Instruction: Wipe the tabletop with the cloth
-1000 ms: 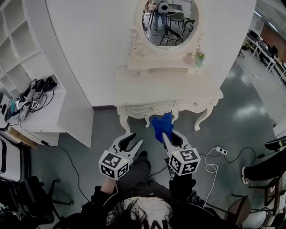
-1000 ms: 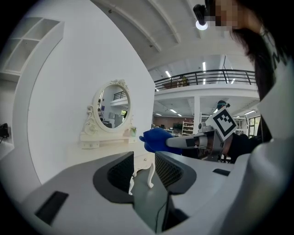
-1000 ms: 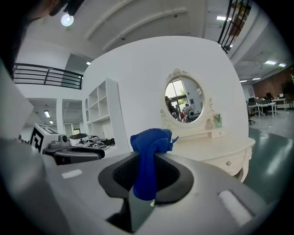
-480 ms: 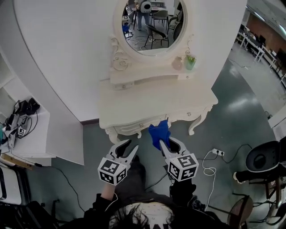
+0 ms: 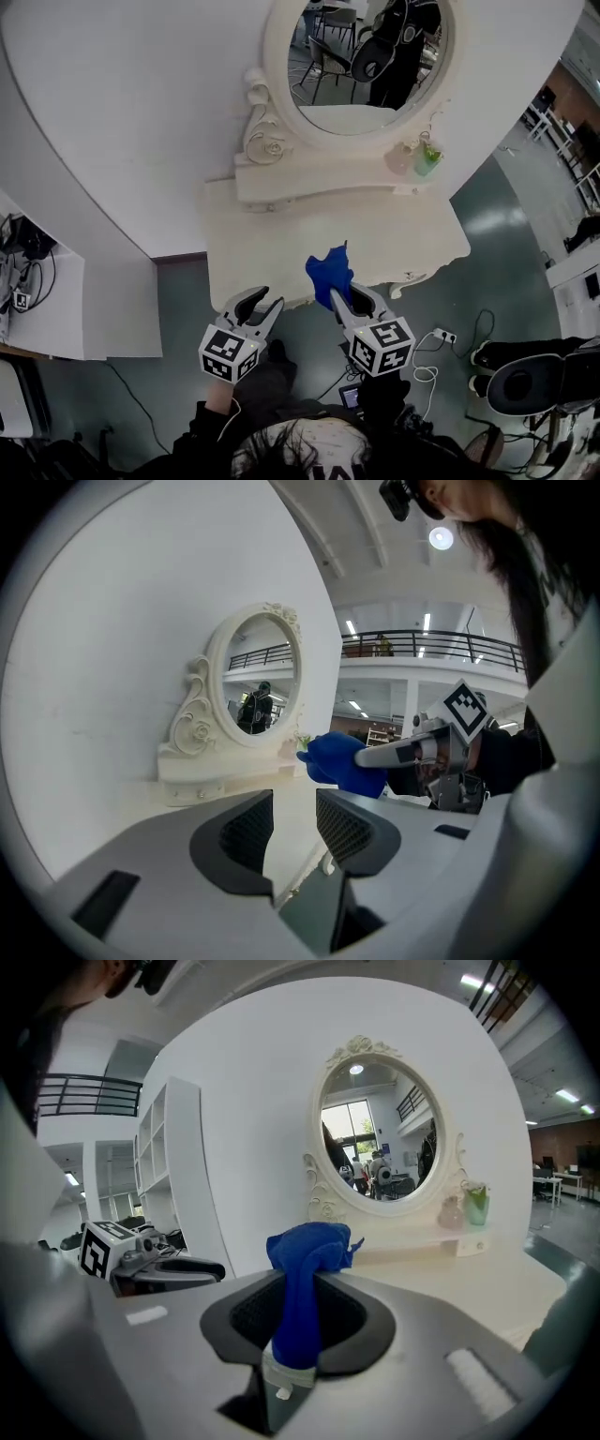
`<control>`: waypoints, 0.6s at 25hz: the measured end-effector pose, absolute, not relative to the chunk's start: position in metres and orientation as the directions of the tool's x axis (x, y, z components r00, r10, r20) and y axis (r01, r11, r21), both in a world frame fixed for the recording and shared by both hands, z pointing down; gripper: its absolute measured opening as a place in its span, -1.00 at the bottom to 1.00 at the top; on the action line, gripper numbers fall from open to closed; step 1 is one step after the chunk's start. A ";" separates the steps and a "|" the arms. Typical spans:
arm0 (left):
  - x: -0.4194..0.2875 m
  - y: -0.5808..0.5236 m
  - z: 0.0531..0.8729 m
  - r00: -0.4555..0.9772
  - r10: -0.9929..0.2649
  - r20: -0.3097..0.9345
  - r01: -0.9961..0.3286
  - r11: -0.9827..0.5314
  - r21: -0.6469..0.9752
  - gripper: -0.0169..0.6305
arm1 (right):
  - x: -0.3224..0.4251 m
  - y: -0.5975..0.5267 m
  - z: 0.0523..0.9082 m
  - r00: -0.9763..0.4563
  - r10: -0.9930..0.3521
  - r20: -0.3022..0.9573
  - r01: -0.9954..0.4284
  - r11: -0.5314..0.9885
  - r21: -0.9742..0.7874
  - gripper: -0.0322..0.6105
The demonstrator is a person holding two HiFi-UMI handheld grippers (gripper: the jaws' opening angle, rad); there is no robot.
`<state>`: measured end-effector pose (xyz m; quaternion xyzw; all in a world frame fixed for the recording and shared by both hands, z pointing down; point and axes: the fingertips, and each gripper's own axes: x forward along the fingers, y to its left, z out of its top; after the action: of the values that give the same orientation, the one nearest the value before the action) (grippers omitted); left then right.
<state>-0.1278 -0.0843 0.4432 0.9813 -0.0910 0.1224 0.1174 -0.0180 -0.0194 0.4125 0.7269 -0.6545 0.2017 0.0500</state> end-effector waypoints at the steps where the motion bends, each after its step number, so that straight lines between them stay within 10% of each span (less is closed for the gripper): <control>1: -0.128 -0.101 0.445 0.953 -0.157 0.260 -0.214 -0.954 0.209 -0.51 | -0.019 -0.034 0.411 0.055 -0.931 0.362 -0.973 -0.132 -0.192 -0.63; 15: -0.138 -0.180 0.457 0.948 -0.205 0.242 -0.269 -0.926 0.266 -0.51 | -0.008 -0.147 0.421 -0.023 -0.897 0.442 -0.988 -0.048 -0.148 -0.63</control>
<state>-0.1379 -0.1805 0.4568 0.9756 -0.1215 0.1056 0.1496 -0.0082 -0.1469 0.4213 0.6908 -0.6819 0.2159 0.1057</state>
